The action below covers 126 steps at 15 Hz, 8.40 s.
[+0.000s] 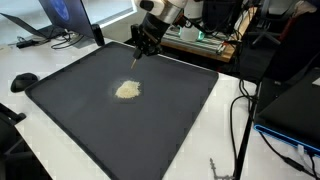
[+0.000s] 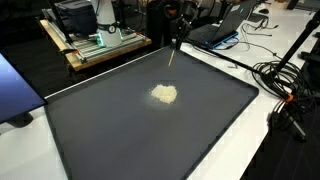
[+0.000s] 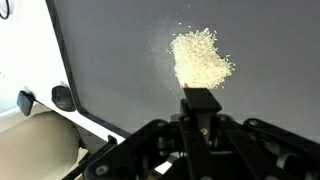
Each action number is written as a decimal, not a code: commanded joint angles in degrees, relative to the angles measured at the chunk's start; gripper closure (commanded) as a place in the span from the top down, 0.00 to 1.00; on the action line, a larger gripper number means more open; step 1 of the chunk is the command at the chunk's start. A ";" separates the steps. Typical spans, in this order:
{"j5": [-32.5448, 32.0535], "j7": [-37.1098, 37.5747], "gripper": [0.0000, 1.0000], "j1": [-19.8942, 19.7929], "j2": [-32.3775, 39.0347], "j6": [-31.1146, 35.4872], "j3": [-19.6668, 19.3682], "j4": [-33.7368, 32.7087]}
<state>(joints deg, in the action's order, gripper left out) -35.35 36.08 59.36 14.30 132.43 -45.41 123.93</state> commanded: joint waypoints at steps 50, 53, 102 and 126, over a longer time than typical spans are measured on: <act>-2.07 -4.95 0.03 -54.41 2.53 1.43 49.39 -6.69; 3.60 -11.42 0.03 -56.23 1.04 6.21 47.60 -3.53; 19.92 -28.78 0.03 -56.92 10.62 14.62 41.98 -5.37; -8.46 2.40 0.03 -43.60 -2.66 -2.28 43.30 -1.42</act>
<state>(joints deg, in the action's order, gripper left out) -37.94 32.09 13.84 11.78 136.52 -4.25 124.08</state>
